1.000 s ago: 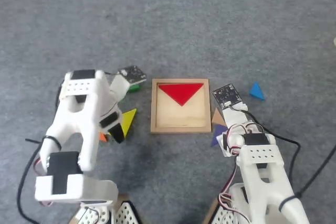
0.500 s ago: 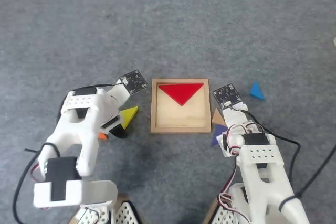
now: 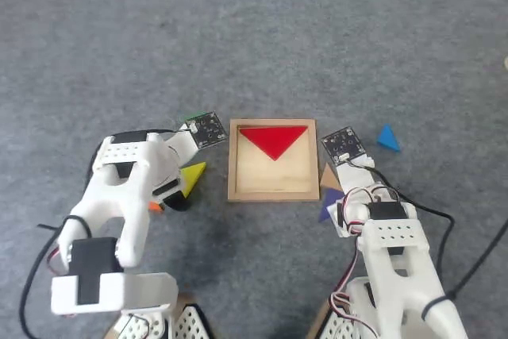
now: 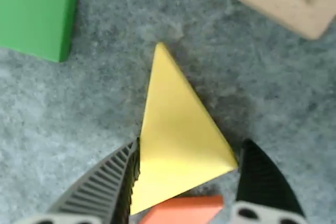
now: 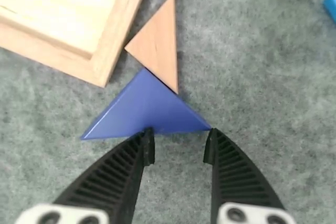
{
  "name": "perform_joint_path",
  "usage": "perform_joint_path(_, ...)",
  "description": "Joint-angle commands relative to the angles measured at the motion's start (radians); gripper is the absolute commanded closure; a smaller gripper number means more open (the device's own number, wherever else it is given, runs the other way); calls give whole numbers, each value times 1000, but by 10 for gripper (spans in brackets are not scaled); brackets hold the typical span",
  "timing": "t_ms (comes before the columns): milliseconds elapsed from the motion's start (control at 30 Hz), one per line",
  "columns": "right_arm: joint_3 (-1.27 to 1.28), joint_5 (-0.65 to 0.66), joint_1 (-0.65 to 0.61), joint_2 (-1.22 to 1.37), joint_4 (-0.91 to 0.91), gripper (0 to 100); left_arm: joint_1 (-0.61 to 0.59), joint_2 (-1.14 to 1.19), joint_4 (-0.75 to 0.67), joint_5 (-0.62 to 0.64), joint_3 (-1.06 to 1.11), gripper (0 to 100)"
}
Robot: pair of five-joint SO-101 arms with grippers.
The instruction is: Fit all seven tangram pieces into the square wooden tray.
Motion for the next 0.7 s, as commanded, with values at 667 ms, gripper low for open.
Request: perform_joint_path(667,-2,-9,-10,1,-18,829,-92,78,104,34,-280,696)
